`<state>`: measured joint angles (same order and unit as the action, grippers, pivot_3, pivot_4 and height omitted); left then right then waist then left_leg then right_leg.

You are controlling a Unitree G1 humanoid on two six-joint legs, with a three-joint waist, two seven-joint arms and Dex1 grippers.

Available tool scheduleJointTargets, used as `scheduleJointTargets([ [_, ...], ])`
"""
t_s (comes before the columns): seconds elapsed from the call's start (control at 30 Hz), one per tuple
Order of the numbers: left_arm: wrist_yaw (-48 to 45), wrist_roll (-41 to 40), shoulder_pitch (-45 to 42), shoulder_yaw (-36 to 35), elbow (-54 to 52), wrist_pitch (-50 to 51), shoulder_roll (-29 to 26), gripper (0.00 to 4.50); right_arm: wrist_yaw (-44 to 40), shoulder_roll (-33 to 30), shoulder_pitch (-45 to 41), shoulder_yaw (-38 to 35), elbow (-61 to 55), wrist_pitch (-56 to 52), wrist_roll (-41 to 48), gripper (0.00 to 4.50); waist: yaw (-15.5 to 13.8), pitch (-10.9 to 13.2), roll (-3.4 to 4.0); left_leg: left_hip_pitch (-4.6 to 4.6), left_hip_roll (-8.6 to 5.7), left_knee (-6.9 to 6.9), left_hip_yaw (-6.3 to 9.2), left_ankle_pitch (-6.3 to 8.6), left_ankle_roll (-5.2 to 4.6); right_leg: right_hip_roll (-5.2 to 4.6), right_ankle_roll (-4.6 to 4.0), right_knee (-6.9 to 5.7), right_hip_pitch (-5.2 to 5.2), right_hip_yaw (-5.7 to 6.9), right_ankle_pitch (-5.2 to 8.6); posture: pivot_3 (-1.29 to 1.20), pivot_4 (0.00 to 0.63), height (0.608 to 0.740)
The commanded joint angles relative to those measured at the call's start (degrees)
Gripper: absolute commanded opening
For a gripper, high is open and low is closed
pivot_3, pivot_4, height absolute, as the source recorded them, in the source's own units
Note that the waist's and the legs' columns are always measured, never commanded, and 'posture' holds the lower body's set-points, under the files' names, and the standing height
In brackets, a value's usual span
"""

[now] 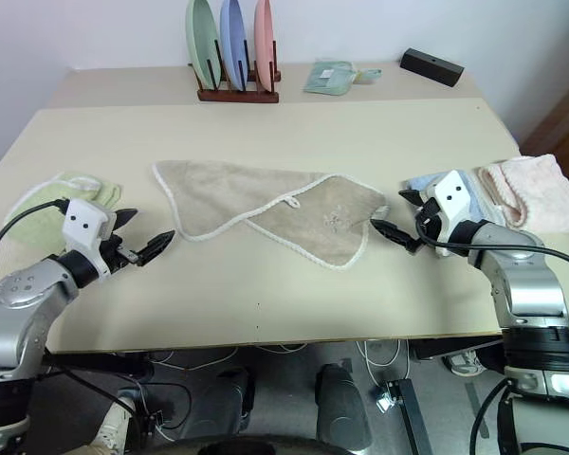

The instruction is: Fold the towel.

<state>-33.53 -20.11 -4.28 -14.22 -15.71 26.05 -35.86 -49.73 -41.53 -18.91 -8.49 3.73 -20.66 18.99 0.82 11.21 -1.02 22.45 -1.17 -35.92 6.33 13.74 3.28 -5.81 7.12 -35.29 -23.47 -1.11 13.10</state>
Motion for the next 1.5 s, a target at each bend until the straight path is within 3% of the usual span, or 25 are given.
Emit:
scheduleJointTargets([
  [0.03, -0.27, -0.46, -0.87, -0.17, -1.66, -0.33, -0.28, 4.46, 0.46, 0.19, -1.84, -0.36, -2.19, 0.63, 0.28, 4.50, 0.01, 0.00, 0.00, 0.00, 0.00, 0.00, 0.00, 0.00, 0.00, 0.00, 0.00, 0.00, 0.00, 0.00, 0.00, 0.00, 0.150, 0.740],
  [0.37, -1.49, 0.07, 0.16, 1.03, -1.83, -0.59, -0.31, 4.46, 1.52, 0.68, 0.14, 0.12, -4.86, -0.34, 0.50, 4.50, 0.01, 0.00, 0.00, 0.00, 0.00, -0.02, 0.00, 0.00, 0.00, 0.00, 0.00, 0.00, 0.00, 0.00, 0.00, 0.00, 0.150, 0.740],
  [0.57, -8.11, 0.86, 0.04, 7.64, -5.44, 1.13, -5.40, 4.46, 1.91, 1.88, 1.17, 0.26, -6.85, -2.86, 2.06, 4.50, 0.01, 0.00, 0.01, 0.00, 0.00, 0.00, -0.01, 0.00, 0.00, 0.00, 0.00, -0.01, 0.00, -0.01, 0.00, 0.00, 0.150, 0.740],
  [0.63, -7.82, 5.32, -1.24, 11.41, -4.79, -0.47, -6.86, 4.46, 1.69, 2.19, 1.82, 0.32, -8.05, -4.68, 3.10, 4.50, -0.07, 0.00, 0.01, 0.00, 0.00, -0.01, -0.01, 0.00, 0.00, 0.00, -0.01, 0.00, 0.00, -0.01, 0.00, 0.00, 0.150, 0.740],
  [0.87, -4.51, 16.27, -6.74, 18.16, 3.02, -4.44, -7.22, 4.46, 3.82, 3.49, 3.39, 0.62, -11.67, -6.43, 3.51, 4.50, 0.09, 0.00, 0.01, 0.00, 0.00, 0.00, -0.01, 0.00, -0.01, 0.00, 0.00, -0.01, -0.01, -0.01, 0.00, 0.00, 0.150, 0.740],
  [1.23, -2.19, 24.68, -20.78, 24.57, 23.76, -12.09, -1.01, 4.46, 7.67, 5.07, 6.34, -0.27, -15.87, -6.85, 3.40, 4.50, -0.20, -0.03, 0.04, -0.03, -0.01, -0.12, 0.01, 0.00, -0.01, 0.00, 0.02, -0.06, 0.07, 0.01, -0.01, 0.00, 0.150, 0.740],
  [1.33, -2.59, 24.88, -21.94, 24.29, 25.65, -13.47, -0.81, 3.60, 8.52, 5.29, 7.00, -0.41, -16.42, -6.56, 3.34, 4.50, -0.04, -0.04, 0.05, -0.05, -0.01, -0.12, 0.01, 0.00, -0.01, 0.00, 0.03, -0.09, 0.08, 0.01, -0.01, 0.00, 0.150, 0.740],
  [1.5, -3.33, 24.88, -21.66, 23.49, 26.20, -14.85, -1.12, 1.10, 9.58, 5.59, 6.95, -0.27, -16.30, -5.88, 3.02, 4.50, 0.26, -0.04, 0.05, -0.06, 0.00, -0.09, 0.01, 0.00, -0.01, 0.01, 0.03, -0.17, 0.02, 0.00, 0.00, 0.00, 0.150, 0.740],
])
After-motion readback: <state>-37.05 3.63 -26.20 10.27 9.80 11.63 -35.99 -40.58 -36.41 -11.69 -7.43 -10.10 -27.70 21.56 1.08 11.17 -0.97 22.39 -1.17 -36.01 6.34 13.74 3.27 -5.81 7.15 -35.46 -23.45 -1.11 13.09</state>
